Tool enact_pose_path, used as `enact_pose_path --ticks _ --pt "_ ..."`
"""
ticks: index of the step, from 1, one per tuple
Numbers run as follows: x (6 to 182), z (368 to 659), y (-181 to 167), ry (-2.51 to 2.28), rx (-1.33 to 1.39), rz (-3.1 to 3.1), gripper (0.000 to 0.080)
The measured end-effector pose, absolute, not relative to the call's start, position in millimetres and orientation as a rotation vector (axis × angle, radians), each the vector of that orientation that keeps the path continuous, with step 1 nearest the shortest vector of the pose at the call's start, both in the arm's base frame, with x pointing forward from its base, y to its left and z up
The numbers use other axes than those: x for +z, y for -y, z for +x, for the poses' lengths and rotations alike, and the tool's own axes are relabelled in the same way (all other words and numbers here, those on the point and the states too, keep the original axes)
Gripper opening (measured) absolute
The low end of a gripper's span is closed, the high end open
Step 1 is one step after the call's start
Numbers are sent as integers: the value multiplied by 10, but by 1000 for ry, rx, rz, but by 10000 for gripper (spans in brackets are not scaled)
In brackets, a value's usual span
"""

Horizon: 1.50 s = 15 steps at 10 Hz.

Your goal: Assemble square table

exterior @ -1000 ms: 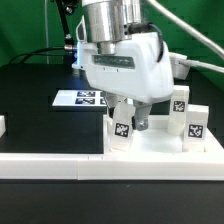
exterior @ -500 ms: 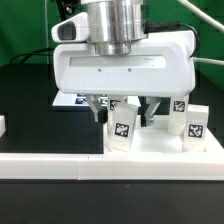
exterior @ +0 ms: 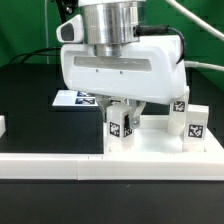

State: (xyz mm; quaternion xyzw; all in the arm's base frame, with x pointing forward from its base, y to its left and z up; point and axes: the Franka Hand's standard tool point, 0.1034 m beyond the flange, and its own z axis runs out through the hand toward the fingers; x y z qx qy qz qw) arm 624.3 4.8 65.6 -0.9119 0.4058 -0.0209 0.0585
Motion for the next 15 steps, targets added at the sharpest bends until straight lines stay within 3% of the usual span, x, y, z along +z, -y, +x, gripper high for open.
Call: enact_pose_path --ticks 5,8,11,15 --pt "639 6244 -56 -2168 76 -2026 294" --pt "634 6238 -37 -2220 98 -1918 294" --pt "692 6279 14 -1706 11 -2378 609" --pt "681 6250 8 -1303 -16 -2635 647"
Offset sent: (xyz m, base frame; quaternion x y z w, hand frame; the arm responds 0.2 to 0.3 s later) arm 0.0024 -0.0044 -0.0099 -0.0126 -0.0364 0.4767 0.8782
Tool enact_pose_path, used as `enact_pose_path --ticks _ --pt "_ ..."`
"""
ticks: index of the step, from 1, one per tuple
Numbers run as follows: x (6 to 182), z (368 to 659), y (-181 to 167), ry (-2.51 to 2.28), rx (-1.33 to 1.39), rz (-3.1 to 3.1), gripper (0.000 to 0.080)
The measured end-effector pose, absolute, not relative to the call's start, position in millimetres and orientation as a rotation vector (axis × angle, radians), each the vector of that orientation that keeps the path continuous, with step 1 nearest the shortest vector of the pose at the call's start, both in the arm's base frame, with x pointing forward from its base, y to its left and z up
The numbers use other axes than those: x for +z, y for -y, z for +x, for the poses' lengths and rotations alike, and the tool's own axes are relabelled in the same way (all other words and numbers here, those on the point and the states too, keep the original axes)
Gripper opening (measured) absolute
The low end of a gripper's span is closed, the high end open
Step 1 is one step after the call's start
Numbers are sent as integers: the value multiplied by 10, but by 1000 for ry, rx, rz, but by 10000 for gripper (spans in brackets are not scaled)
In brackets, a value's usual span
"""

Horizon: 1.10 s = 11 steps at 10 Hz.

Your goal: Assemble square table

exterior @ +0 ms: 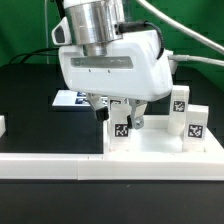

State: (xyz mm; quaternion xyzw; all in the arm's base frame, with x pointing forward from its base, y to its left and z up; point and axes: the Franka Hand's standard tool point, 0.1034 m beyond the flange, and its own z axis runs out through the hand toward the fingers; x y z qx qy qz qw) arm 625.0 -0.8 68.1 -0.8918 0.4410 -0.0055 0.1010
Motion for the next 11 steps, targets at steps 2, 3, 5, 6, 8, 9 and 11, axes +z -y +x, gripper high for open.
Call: enact_pose_path --ticks 2,3,5,6,8,9,11 --pt "684 6246 17 -906 -70 -2830 649" --pt "633 6206 -21 -626 -93 -2910 649" --pt "604 6193 -38 -428 -66 -2962 649" --pt "601 6191 -37 -464 -62 -2957 637" --pt "598 6190 -37 -573 -54 -2934 452" --pt "597 6190 -38 -708 -43 -2903 318" --pt "598 6191 -37 -918 -27 -2842 284"
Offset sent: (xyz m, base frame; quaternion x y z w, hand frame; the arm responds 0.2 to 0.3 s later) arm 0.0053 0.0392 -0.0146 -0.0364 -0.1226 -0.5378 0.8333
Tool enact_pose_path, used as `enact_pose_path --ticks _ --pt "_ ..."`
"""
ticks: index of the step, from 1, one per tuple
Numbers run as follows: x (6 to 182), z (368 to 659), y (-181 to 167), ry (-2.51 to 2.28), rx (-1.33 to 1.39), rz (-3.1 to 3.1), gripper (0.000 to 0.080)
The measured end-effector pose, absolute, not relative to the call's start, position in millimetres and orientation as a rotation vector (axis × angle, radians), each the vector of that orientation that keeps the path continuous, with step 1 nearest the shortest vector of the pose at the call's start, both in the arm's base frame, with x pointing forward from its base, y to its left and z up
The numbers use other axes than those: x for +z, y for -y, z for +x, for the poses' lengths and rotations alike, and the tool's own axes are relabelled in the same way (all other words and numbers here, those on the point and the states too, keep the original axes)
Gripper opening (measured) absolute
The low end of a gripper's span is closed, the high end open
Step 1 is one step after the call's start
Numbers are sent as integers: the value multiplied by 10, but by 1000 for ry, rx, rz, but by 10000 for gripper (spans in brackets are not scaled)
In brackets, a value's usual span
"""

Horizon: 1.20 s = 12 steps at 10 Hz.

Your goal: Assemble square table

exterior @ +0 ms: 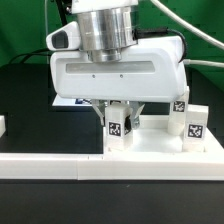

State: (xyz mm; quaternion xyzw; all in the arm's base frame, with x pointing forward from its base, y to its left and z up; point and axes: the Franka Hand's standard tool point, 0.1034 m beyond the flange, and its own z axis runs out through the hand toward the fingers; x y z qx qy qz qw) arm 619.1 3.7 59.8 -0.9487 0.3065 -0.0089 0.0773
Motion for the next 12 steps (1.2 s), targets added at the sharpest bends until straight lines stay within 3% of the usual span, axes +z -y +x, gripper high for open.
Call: enact_pose_path --ticks 2,5,9,11,12 --pt "604 6200 -39 -1138 -12 -2760 284" --pt "592 6220 -52 -1990 84 -2217 285" --pt "586 6225 12 -2197 120 -1983 285" --pt "585 6223 7 -2170 117 -2012 534" --pt "617 6241 -14 -1879 59 -2272 613"
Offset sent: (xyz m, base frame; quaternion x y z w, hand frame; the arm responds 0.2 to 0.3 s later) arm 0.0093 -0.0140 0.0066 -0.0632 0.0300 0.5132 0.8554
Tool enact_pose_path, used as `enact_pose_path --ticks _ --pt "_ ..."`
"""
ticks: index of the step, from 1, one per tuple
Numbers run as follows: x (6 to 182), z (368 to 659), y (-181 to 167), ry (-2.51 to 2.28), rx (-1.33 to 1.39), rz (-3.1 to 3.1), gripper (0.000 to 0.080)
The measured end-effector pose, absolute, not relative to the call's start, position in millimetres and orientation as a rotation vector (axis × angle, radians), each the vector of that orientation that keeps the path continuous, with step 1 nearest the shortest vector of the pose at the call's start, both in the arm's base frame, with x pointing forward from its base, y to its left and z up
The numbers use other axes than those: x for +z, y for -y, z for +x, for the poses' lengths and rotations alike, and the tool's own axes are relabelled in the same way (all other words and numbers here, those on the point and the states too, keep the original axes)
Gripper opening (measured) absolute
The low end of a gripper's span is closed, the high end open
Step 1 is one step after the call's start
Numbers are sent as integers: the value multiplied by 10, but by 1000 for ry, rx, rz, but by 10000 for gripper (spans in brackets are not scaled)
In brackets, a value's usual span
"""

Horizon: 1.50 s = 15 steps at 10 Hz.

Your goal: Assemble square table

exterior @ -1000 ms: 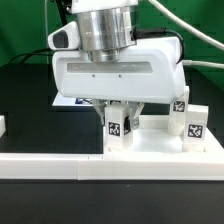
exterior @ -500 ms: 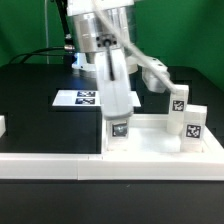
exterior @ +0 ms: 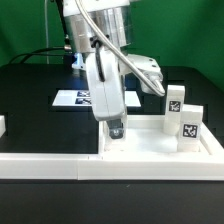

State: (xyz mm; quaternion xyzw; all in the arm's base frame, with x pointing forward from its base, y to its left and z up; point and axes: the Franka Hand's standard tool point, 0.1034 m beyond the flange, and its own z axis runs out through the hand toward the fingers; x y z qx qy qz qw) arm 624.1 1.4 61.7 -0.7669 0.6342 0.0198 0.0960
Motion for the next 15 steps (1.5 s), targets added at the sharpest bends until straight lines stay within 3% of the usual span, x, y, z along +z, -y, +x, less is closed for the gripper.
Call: enact_pose_path --ticks 5,8,9,11,13,14,15 --pt "637 6215 66 -1227 -20 -2682 649" --pt "721 6258 162 -401 -87 -2987 649" --pt "654 6208 98 -215 -47 -3017 649" --pt "601 6182 134 -239 -34 -3017 649" --pt "594 6177 134 -275 -30 -3014 425" --pt "594 6177 132 -331 -27 -3008 425" --pt "593 6175 133 -440 -20 -2994 286"
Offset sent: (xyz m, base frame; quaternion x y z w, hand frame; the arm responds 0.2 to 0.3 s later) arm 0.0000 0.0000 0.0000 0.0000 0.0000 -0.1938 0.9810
